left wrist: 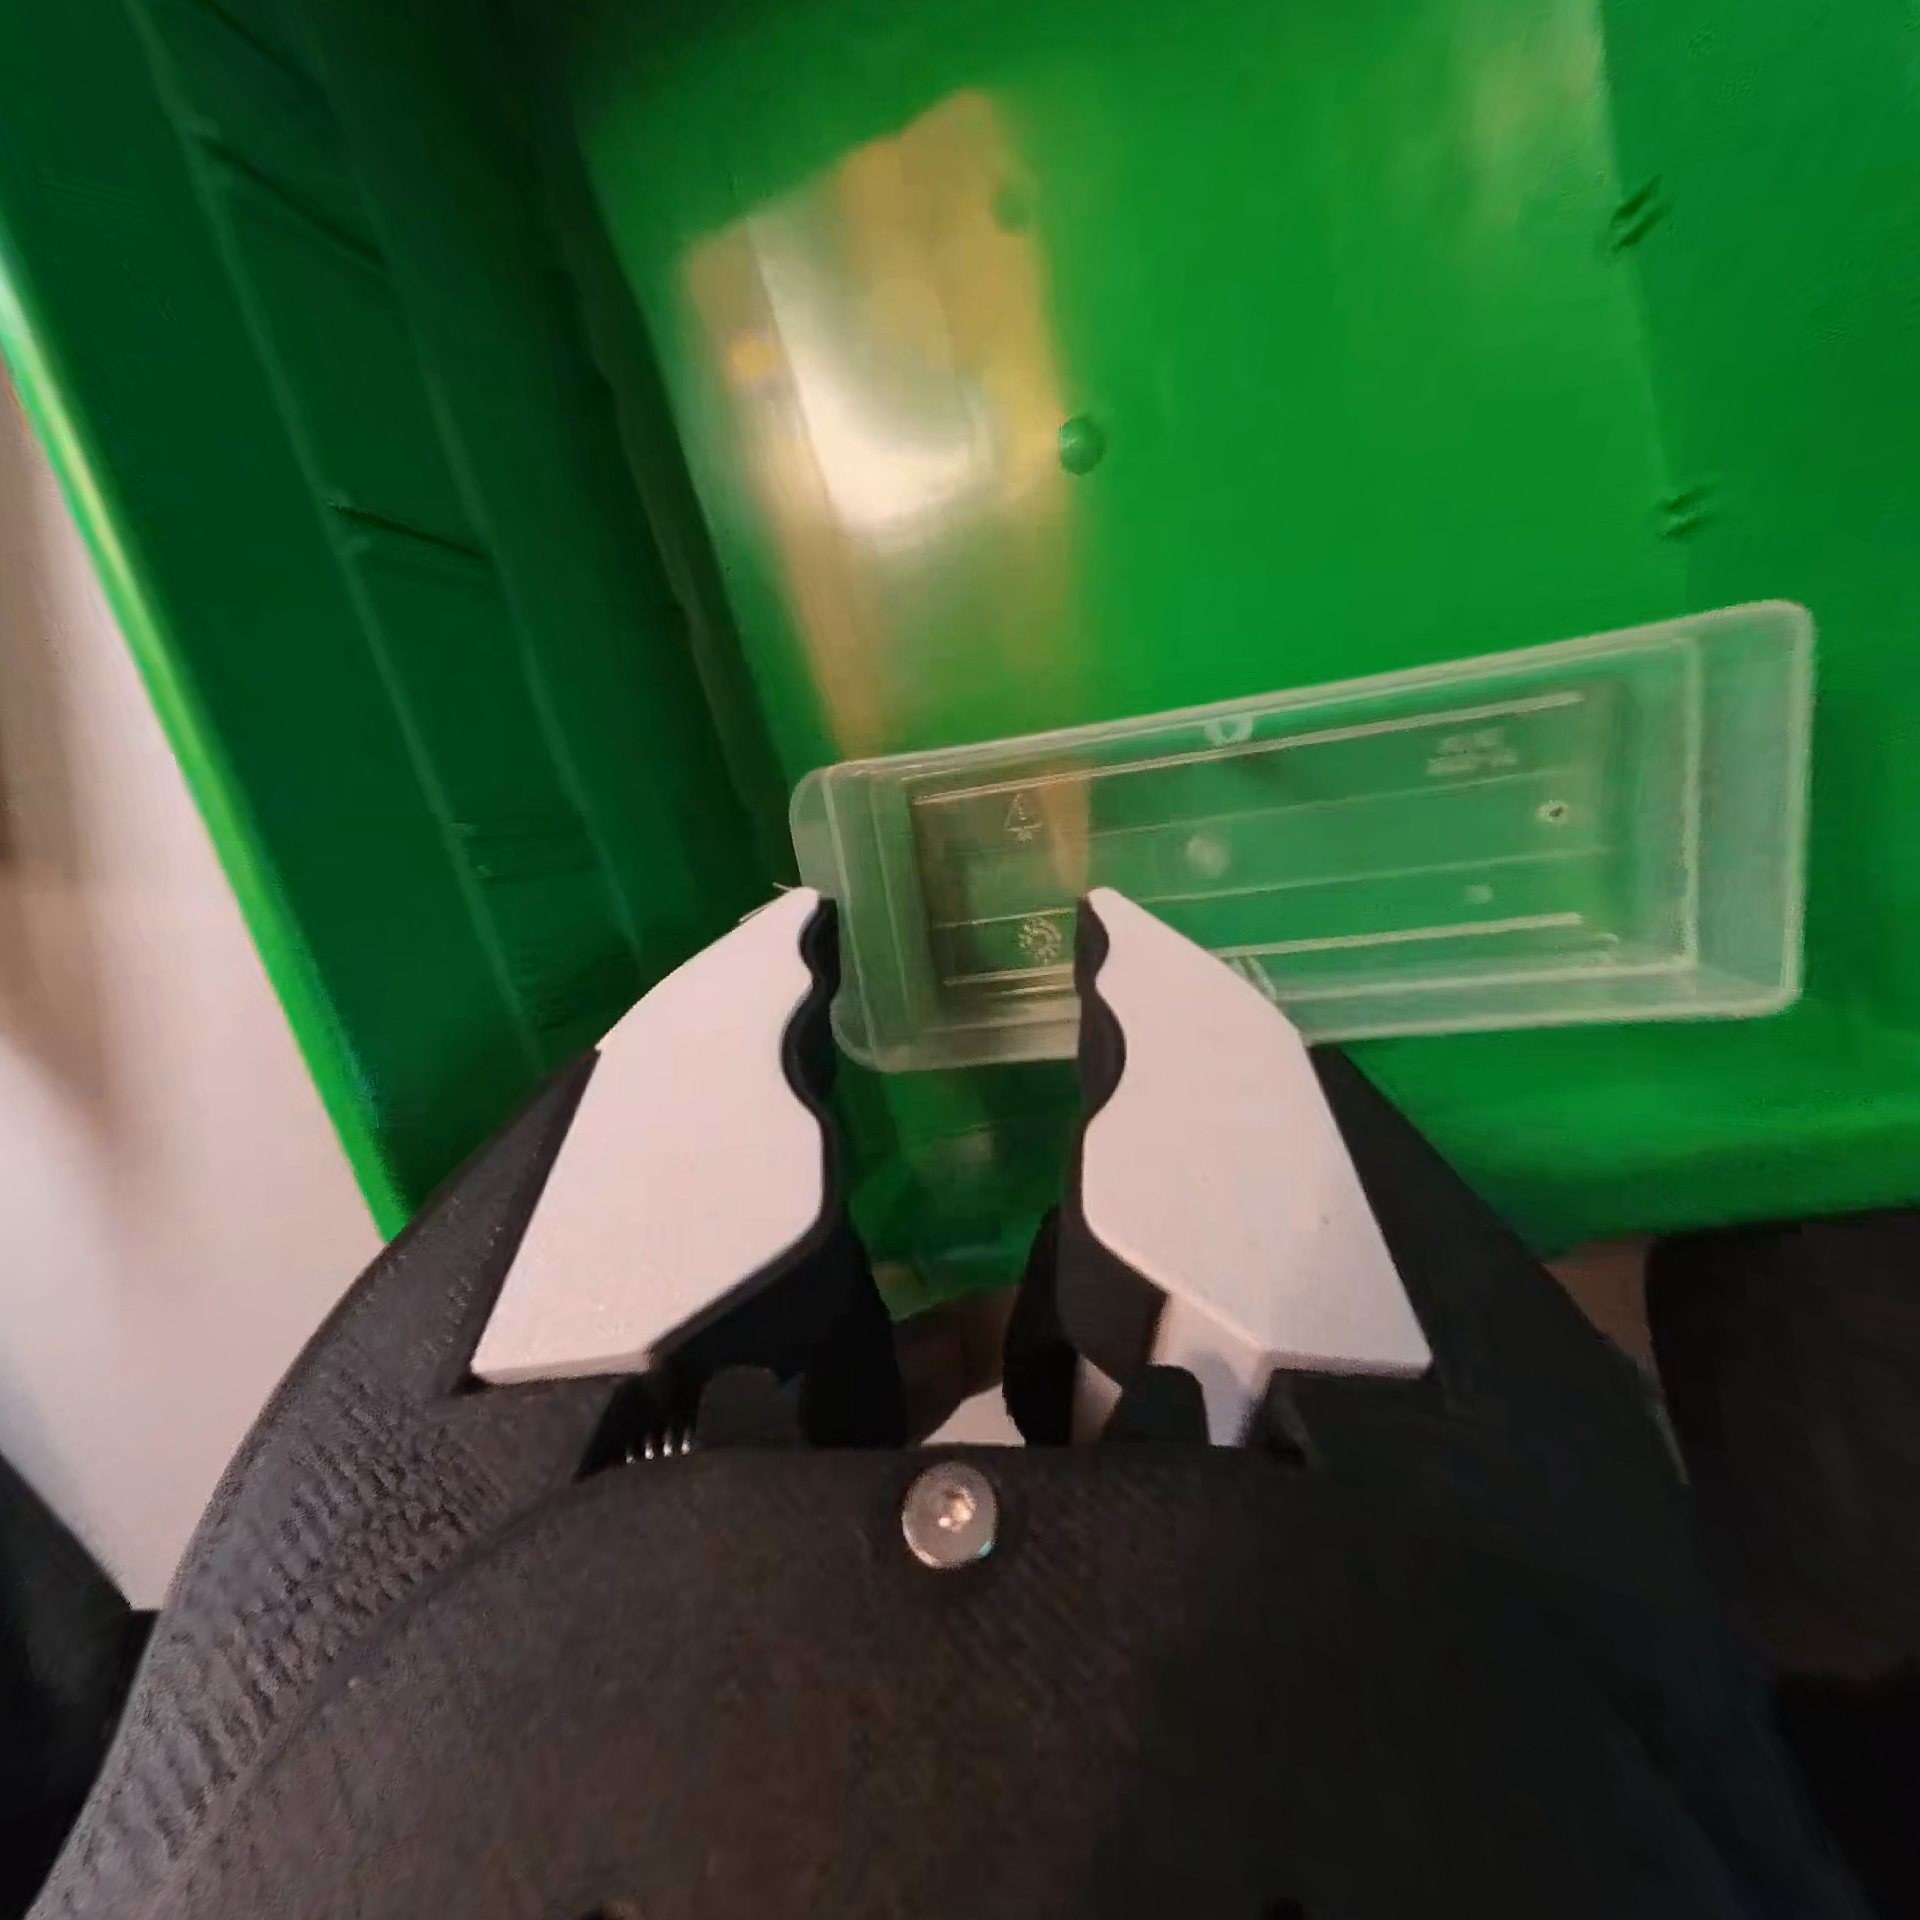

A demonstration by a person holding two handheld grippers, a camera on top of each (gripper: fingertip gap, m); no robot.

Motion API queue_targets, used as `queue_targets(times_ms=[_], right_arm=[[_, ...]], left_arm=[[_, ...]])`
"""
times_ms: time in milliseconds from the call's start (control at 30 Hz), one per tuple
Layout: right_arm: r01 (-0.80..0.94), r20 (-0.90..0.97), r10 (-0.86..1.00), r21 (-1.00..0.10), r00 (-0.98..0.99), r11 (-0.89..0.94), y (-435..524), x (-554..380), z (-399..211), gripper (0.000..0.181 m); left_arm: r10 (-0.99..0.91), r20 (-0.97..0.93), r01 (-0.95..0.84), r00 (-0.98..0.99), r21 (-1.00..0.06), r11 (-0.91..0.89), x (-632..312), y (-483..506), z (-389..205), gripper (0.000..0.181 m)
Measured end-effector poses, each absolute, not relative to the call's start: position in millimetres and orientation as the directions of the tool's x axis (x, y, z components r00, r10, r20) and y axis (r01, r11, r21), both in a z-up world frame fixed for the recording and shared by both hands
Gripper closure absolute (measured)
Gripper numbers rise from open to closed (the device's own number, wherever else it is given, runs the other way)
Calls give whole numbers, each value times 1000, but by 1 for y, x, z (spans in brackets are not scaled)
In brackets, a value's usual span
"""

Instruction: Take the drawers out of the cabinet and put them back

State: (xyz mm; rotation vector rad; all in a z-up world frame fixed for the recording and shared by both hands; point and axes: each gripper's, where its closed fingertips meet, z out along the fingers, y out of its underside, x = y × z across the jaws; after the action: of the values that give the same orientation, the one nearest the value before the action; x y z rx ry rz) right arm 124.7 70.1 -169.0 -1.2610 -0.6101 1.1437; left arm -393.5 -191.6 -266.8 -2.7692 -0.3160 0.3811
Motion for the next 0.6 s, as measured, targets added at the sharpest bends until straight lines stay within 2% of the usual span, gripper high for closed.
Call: queue_targets(times_ms=[233,333,467,500,600], right_arm=[[-325,-208,907,-942,366,-85,69,125,-168,118],[-325,-205,908,-942,366,-81,68,125,-168,118],[-324,-201,908,-943,367,-77,68,124,-168,118],[-326,-199,909,-942,367,-75,67,125,-168,119],[-330,-198,908,-941,368,-71,67,125,-167,119]], left_arm=[[327,-249,237,912,-334,-912,-410,-193,-271,151],[315,-309,229,897,-285,-931,-417,-199,-274,148],[312,-256,241,915,-272,-931,-417,-197,-285,155],[320,-262,246,911,-277,-929,-420,-198,-287,161],[321,-262,226,910,-336,-915,-418,-196,-276,163]])
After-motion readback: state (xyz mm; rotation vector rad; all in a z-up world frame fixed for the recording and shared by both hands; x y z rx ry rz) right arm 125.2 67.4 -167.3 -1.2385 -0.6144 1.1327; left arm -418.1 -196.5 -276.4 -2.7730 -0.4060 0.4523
